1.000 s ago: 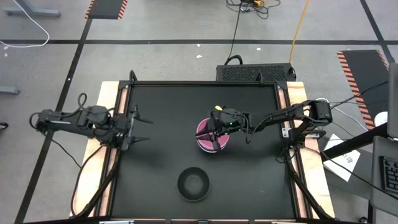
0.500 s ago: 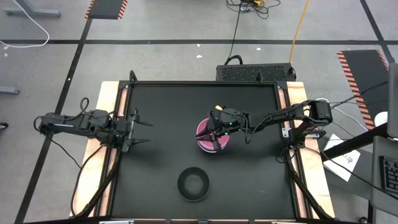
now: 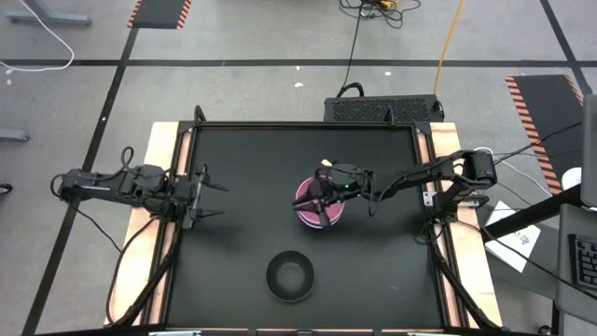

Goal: Nest bowls inside each other
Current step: Stack the pink bowl on top of the purple bowl, then stack the black bowl on top of the pink bowl

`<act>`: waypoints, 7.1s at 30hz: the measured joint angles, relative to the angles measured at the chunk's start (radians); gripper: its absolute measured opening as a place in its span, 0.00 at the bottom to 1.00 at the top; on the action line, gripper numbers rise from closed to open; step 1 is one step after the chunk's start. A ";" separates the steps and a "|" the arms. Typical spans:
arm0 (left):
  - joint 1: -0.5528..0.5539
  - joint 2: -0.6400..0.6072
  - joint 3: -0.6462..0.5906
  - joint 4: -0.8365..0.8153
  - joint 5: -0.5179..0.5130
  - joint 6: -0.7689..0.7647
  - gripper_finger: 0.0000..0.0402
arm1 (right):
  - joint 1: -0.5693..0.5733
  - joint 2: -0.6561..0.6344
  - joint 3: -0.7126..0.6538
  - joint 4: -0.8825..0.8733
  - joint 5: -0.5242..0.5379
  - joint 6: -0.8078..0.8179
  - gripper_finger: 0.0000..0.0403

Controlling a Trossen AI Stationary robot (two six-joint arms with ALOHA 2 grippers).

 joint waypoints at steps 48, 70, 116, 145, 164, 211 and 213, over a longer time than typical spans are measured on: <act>0.000 0.000 0.000 -0.050 0.027 -0.027 0.73 | -0.142 -0.311 -0.336 0.070 0.020 -0.104 0.15; 0.000 0.000 0.000 -0.051 0.030 -0.031 0.73 | -0.126 -0.311 -0.345 0.060 0.018 -0.052 0.15; 0.000 0.000 0.000 -0.061 0.031 -0.030 0.73 | 0.184 -0.334 -0.345 0.085 0.110 -0.056 0.15; 0.000 0.002 0.000 -0.068 0.045 -0.034 0.73 | 0.293 -0.693 -0.742 0.355 0.292 -0.029 0.15; 0.000 0.002 0.000 -0.074 0.045 -0.035 0.73 | 0.504 -0.640 -0.747 0.386 0.369 -0.120 0.15; -0.012 -0.296 -0.274 -0.027 -0.028 0.005 0.73 | 0.622 -0.437 -0.481 0.292 0.523 -0.214 0.15; -0.012 -0.296 -0.300 -0.014 -0.030 0.008 0.73 | 0.627 -0.433 -0.449 0.292 0.524 -0.239 0.15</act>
